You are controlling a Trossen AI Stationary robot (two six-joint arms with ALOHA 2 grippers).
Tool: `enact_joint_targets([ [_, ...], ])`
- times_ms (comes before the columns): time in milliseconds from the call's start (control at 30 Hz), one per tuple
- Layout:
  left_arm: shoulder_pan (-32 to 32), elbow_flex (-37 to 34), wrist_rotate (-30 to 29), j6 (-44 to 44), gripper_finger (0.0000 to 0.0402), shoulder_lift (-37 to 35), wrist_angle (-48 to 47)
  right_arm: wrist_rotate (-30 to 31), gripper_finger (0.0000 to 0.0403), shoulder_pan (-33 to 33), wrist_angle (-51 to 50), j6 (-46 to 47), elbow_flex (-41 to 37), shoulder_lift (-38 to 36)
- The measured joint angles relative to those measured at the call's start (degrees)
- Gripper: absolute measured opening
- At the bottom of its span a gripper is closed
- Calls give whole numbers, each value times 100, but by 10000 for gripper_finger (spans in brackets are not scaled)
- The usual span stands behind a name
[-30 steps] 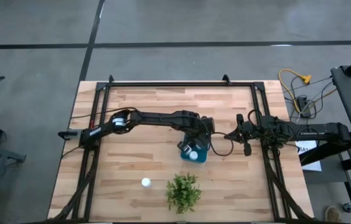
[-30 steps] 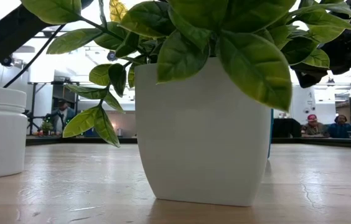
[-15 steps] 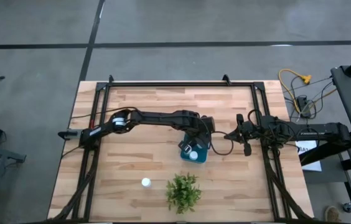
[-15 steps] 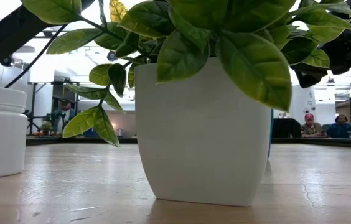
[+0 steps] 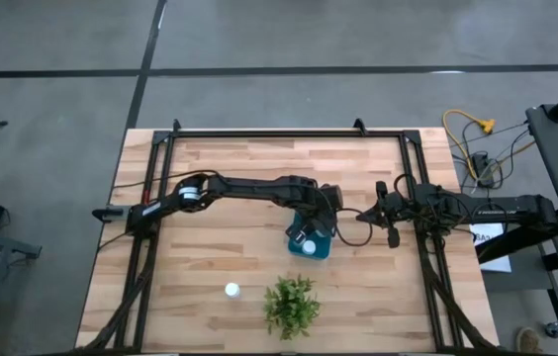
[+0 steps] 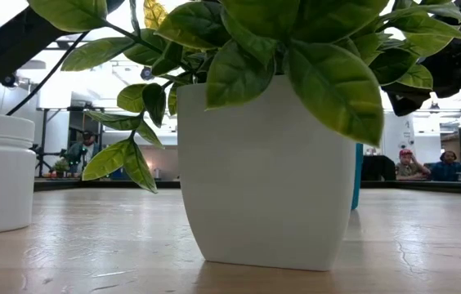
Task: Pick and place pill bottles into a basket
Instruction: Put the white pill bottle into the blue bin
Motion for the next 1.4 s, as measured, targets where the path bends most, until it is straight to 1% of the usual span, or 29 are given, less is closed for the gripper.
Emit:
enact_joint_targets([
  [200, 1, -55, 4, -128, 146, 0, -15, 0, 8, 2, 2, -5, 0, 2],
  [867, -4, -55, 9, -140, 146, 0, -54, 1, 8, 2, 4, -22, 0, 1],
  [1033, -5, -55, 163, -142, 146, 0, -61, 0, 8, 1, 4, -22, 0, 2],
  [1400, -12, -59, 159, -149, 146, 0, -360, 2, 8, 0, 4, -22, 0, 0],
])
